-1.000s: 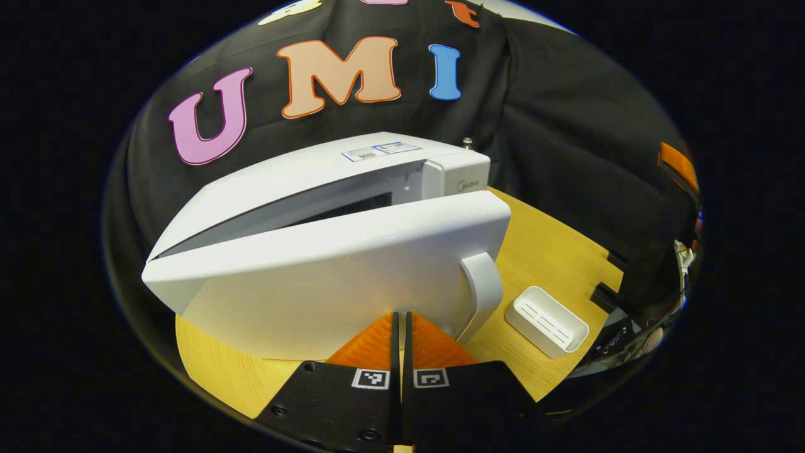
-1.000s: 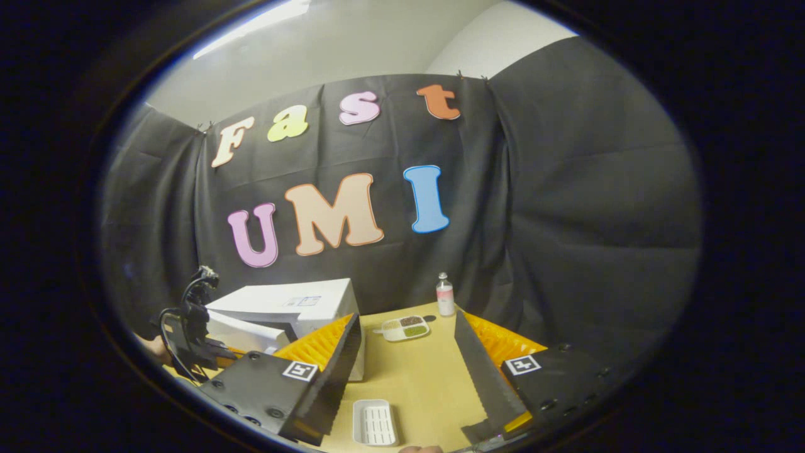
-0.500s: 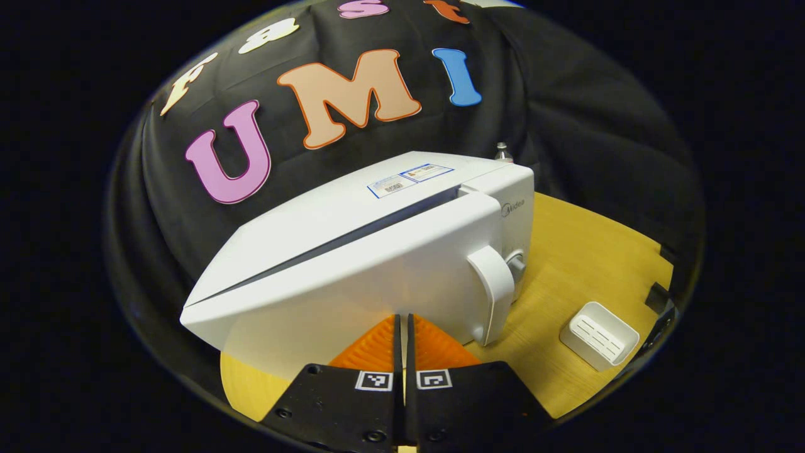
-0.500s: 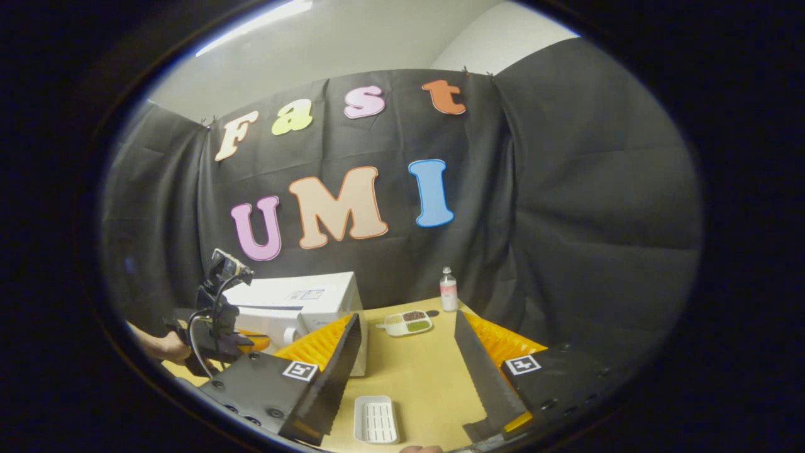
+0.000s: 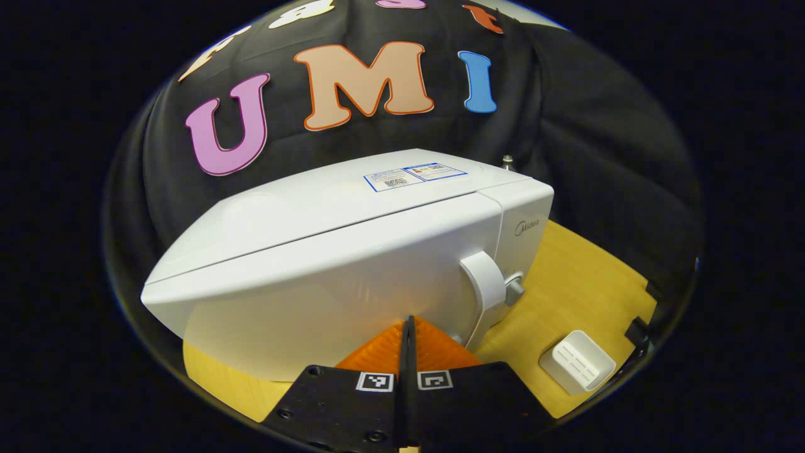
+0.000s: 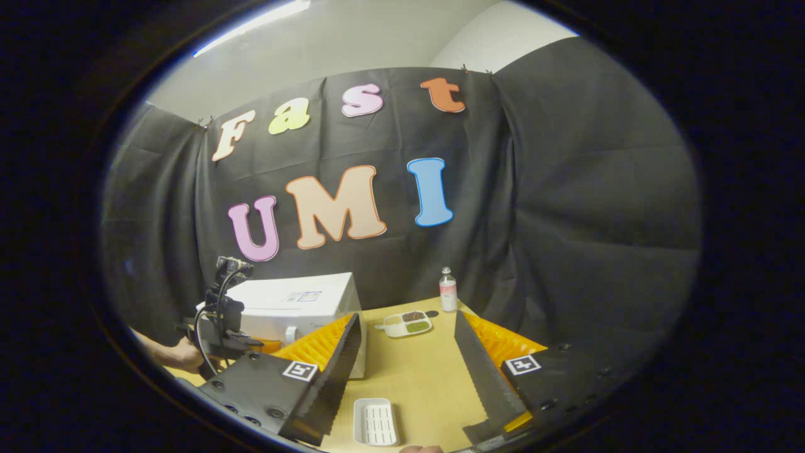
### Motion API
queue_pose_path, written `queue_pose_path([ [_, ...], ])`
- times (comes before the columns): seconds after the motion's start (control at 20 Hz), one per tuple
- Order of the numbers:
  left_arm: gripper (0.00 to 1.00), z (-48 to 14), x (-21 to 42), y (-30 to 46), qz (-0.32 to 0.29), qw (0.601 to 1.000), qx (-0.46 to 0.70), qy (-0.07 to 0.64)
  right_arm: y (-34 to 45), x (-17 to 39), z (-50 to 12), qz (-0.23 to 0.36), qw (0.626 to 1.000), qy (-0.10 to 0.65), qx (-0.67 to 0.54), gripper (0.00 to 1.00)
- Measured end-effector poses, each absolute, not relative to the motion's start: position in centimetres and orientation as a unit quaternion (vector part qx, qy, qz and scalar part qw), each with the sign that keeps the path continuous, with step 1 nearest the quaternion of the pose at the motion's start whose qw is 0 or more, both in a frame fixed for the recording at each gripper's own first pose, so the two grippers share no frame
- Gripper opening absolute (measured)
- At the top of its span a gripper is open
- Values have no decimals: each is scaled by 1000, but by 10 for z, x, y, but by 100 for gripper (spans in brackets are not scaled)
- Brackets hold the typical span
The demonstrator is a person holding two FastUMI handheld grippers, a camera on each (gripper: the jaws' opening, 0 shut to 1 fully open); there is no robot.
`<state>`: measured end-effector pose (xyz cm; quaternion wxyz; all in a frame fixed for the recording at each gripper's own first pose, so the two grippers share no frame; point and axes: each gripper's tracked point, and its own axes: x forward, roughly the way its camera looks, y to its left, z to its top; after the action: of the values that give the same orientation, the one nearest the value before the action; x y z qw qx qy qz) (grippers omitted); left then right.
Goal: Open the microwave oven with the left hand, put the food in, and close the microwave oven.
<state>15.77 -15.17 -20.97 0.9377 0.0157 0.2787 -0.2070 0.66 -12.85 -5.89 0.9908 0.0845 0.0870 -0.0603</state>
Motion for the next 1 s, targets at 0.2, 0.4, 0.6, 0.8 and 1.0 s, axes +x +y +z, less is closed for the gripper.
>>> queue_pose_path([
  [0.2, 0, -197, 156, -130, -172, 948, 22, 266, -123, 6, -63, -51, 991, 92, 78, 92],
  [0.4, 0, -158, 125, -119, -177, 959, 1, 219, -106, 5, -73, -35, 990, 106, 82, 92],
  [0.6, 0, -111, 86, -96, -159, 971, -35, 172, -93, 14, -75, -18, 990, 110, 82, 82],
  [0.8, 0, -47, 64, -75, -136, 983, -56, 107, -82, 21, -73, -4, 991, 108, 83, 82],
  [1.0, 0, 9, 53, -55, -101, 994, -24, 35, -73, 25, -71, 9, 991, 106, 75, 82],
])
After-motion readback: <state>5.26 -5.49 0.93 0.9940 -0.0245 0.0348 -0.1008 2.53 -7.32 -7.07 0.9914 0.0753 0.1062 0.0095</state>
